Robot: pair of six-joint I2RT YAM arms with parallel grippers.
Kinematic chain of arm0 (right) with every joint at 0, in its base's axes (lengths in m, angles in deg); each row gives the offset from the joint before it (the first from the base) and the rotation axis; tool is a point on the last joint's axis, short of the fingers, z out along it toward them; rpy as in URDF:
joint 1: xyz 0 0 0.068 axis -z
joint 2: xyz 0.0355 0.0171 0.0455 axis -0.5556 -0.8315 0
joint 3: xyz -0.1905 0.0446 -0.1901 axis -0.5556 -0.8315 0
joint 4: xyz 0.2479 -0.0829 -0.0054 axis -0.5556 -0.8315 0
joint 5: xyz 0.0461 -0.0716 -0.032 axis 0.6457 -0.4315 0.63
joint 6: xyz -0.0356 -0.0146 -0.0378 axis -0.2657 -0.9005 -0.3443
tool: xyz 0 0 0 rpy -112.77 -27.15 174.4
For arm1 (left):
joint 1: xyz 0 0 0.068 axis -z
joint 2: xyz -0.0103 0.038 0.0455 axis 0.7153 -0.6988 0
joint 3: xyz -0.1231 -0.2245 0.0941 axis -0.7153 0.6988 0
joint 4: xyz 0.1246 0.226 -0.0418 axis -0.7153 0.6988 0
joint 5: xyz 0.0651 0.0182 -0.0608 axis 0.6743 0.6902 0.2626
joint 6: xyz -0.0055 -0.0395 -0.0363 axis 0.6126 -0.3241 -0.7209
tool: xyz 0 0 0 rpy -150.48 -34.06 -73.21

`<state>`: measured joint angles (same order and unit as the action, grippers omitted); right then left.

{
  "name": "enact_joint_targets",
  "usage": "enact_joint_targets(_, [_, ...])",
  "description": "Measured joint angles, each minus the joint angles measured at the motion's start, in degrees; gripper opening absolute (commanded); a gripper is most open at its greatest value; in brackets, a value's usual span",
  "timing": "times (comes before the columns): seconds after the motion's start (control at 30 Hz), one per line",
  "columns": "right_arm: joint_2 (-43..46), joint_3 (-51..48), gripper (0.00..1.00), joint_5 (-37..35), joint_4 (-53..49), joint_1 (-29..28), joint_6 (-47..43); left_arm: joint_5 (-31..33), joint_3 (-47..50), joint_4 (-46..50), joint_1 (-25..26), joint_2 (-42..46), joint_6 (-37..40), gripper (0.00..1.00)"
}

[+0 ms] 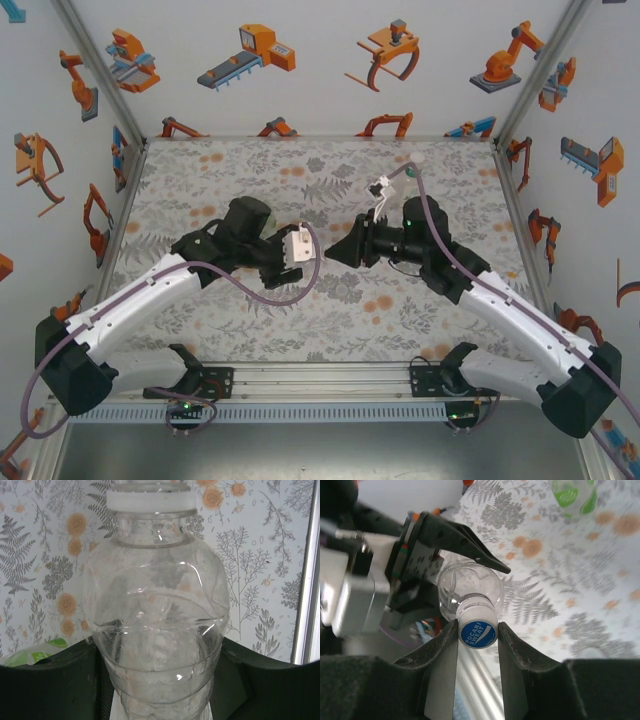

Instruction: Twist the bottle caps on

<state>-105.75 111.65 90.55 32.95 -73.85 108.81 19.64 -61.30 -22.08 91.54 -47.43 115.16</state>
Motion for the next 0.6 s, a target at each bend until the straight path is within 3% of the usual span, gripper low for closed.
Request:
enact_joint_targets(0.17, [-1.92,-2.47,0.03,0.33,4.02,0.55,13.88,2.05,0.98,0.57,-0.17,0.33,-0.79,0.00])
enact_joint_targets(0.4, [-3.69,-1.27,0.05,1.49,2.19,0.98,21.64,2.93,1.33,0.61,-0.17,0.35,-1.31,0.00])
enact_joint_targets(0.6, [-3.74,0.66,0.34,1.40,-1.05,0.98,22.43,2.47,1.33,0.00,-0.13,0.35,-1.29,0.00])
